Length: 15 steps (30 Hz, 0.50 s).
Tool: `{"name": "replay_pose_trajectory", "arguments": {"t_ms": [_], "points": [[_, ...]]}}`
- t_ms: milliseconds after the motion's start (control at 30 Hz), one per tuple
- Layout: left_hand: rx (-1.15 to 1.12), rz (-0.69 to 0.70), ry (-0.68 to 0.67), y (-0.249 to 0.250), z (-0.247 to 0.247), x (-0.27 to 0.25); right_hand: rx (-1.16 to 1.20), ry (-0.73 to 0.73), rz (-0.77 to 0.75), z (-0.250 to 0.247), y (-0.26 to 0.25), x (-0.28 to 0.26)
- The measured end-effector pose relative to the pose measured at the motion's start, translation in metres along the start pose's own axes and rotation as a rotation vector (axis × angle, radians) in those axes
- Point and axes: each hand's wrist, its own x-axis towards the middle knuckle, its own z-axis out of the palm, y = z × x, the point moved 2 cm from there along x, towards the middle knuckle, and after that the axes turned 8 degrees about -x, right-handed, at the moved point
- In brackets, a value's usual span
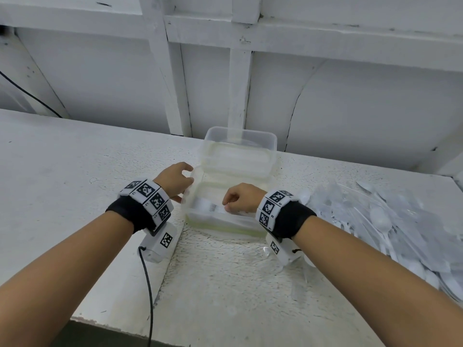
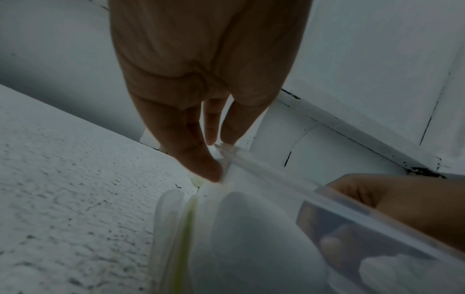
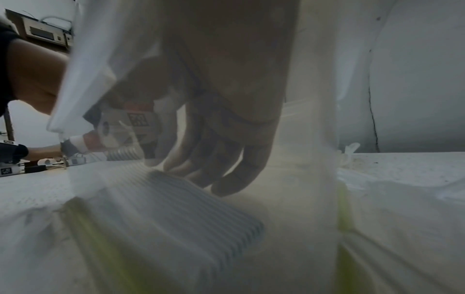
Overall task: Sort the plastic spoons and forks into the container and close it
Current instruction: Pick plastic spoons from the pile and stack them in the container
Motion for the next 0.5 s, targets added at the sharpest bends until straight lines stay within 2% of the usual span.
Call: {"name": "replay_pose_trajectory", "arguments": {"t_ms": [300, 400, 500], "points": [[0.095, 0.018, 0.018, 0.002, -0.002, -0.003, -0.084, 0.059, -0.008, -0.003, -0.004, -0.008], [0.188, 0.083, 0.08, 0.007, -0.005, -0.009, -0.11, 0.114, -0.031, -0.012, -0.006, -0.019], [0.228, 0.223, 0.178, 0.022, -0.004, -0.023, -0.069, 0.2, -0.064, -0.03, -0.003, -0.043]]}}
